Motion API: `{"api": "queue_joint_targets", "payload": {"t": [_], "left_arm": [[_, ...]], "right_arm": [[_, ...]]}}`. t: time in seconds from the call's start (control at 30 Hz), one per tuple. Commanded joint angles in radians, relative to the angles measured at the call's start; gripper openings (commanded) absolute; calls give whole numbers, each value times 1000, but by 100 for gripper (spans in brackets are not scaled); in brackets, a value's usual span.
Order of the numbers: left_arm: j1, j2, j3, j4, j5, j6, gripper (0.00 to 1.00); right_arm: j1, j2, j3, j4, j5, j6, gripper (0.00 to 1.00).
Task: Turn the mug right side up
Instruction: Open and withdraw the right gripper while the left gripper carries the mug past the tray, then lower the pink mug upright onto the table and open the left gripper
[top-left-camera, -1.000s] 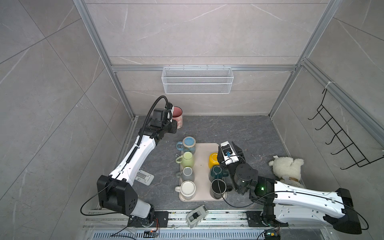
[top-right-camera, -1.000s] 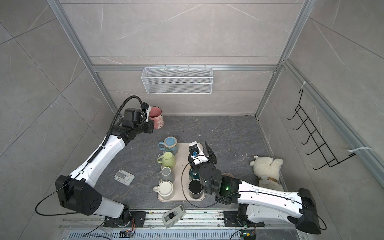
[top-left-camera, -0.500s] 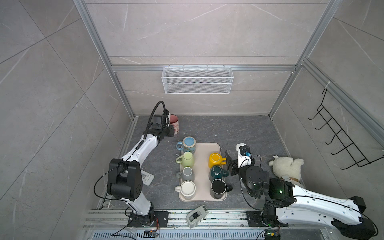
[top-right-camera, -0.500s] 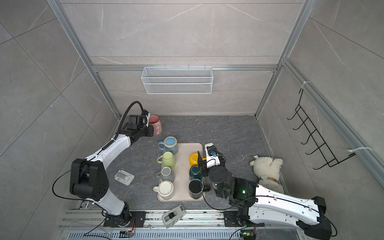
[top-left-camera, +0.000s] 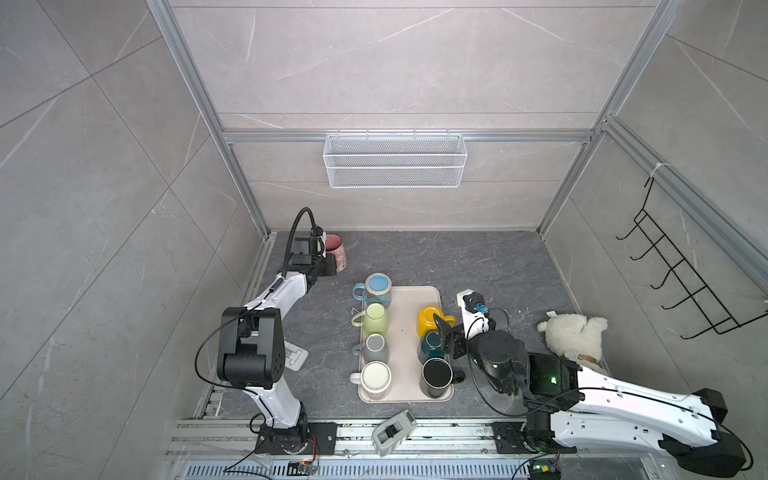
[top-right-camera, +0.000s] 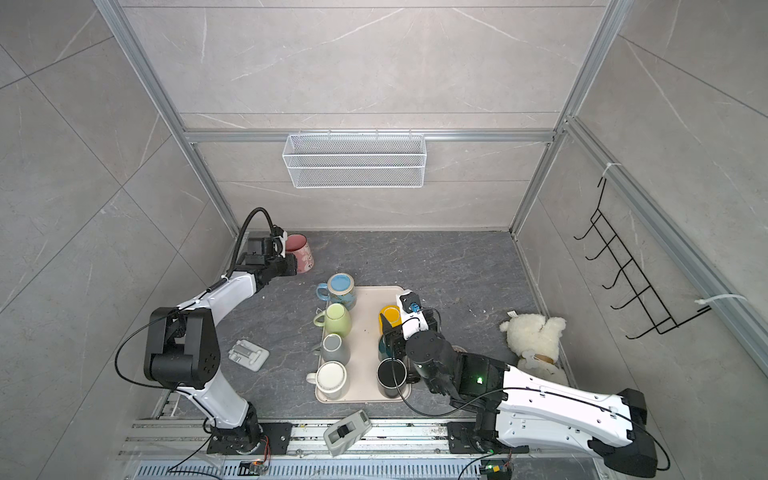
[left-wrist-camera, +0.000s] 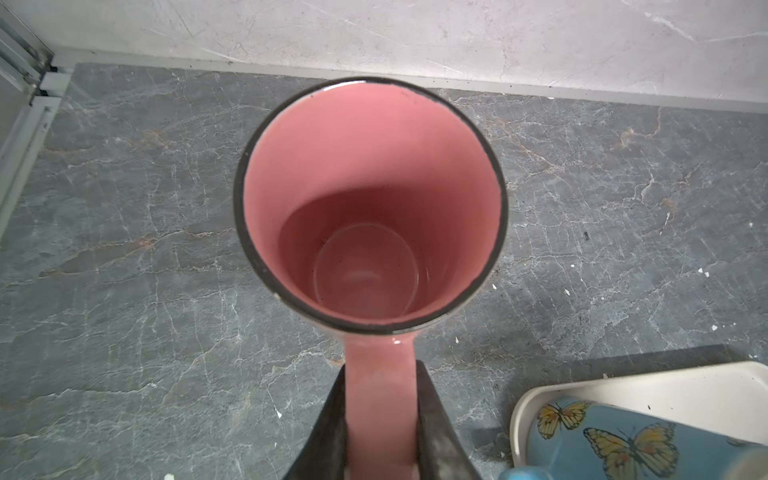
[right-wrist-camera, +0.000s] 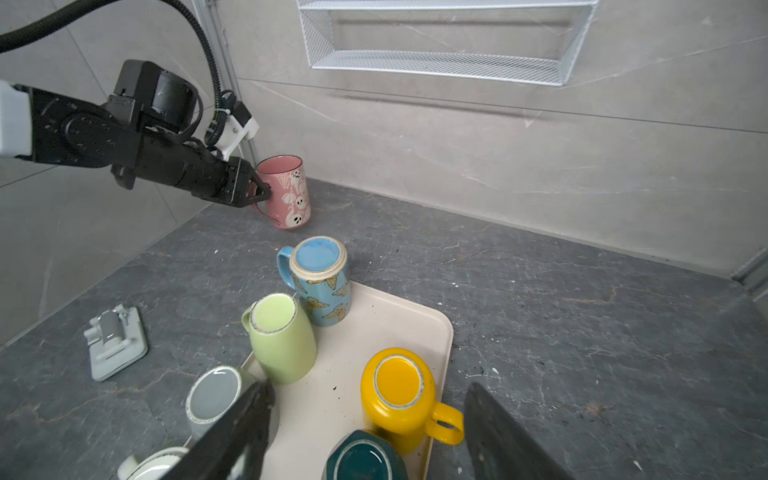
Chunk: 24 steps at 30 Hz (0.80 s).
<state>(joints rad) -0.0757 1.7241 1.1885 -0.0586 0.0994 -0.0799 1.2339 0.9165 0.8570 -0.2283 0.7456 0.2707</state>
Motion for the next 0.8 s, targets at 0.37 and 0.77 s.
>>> {"api": "queue_joint_targets", "payload": {"t": [0.37,0.77], "left_arm": [[34,41,18,185,171,78,0],[37,85,17,170,121,138,0]], "right_arm": [[-51,47,63,-49,-161,72,77],[-130,92,68,-70,-280,142,77]]}}
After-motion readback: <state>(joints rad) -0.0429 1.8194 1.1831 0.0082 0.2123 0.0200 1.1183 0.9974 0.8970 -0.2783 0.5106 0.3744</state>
